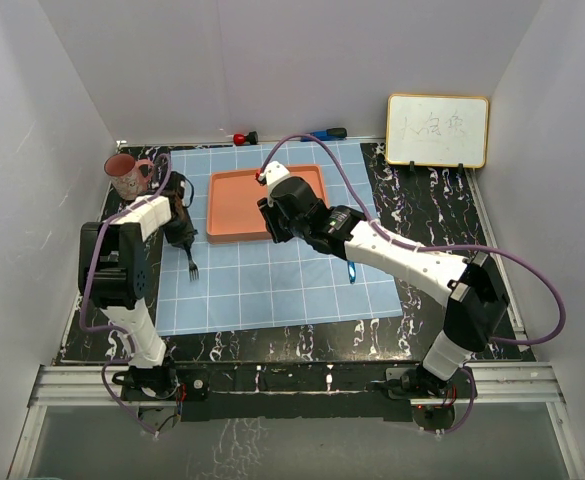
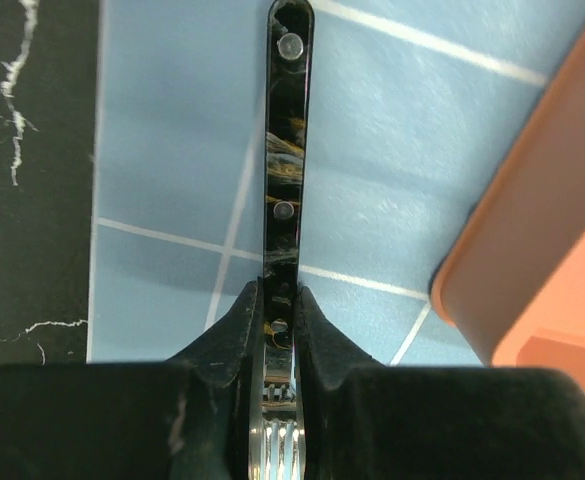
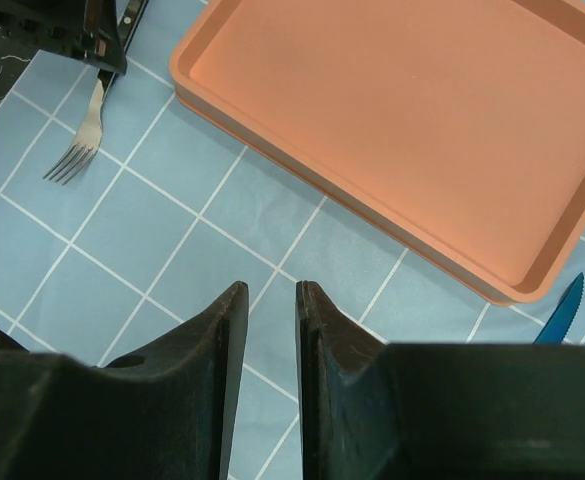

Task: Set the dinner table for one person
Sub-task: Pick up the fork from the napkin.

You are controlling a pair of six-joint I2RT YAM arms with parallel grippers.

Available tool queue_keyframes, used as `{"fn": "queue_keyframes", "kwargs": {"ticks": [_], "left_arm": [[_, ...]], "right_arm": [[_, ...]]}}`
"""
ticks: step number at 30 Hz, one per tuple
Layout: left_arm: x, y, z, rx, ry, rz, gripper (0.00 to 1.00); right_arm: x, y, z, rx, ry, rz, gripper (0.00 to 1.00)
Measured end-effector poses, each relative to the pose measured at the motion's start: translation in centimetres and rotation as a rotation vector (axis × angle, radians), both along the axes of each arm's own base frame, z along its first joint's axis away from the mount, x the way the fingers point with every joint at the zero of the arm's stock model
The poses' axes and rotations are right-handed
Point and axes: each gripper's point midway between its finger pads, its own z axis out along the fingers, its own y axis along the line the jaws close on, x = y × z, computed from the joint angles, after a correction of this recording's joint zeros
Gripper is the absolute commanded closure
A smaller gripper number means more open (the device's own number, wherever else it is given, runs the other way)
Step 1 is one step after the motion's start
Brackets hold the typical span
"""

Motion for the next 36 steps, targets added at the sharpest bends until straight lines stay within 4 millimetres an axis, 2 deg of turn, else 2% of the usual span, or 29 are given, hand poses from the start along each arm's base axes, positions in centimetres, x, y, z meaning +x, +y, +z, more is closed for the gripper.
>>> {"fn": "queue_keyframes", "kwargs": {"ticks": [6, 11, 16, 20, 24, 30, 36], "left_arm": [[0.9, 1.3, 0.2, -0.129, -0.069, 0.2, 1.0], [0.5, 1.9, 1.3, -0.226, -0.17, 0.374, 1.0], [1.8, 2.6, 4.2, -0.269, -0.315, 0.513, 1.0], [1.8, 3.8, 6.7, -0.249, -0.425, 0.614, 1.0], [0.8, 5.5, 8.6, -0.21, -0.538, 0.739, 1.0], [-2.9, 7.7, 9.5, -0.172, -0.649, 0.968, 1.0], [-3.1, 8.7, 10.0, -0.218, -0.729, 1.158, 1.0]], "right_arm": [[0.0, 0.0, 0.0, 0.0, 0.0, 0.0, 0.79], [0.0, 0.0, 0.0, 0.002, 0.002, 0.003, 0.8], [0.0, 0.0, -0.2, 0.001, 0.004, 0.004, 0.8], [0.0, -0.3, -0.9, -0.008, 0.013, 0.002, 0.8], [0.1, -0.5, -0.9, -0.011, 0.012, 0.0, 0.81], [0.3, -0.7, -0.9, -0.013, 0.009, 0.002, 0.81], [0.4, -0.7, -1.0, -0.006, 0.005, 0.003, 0.81]]}}
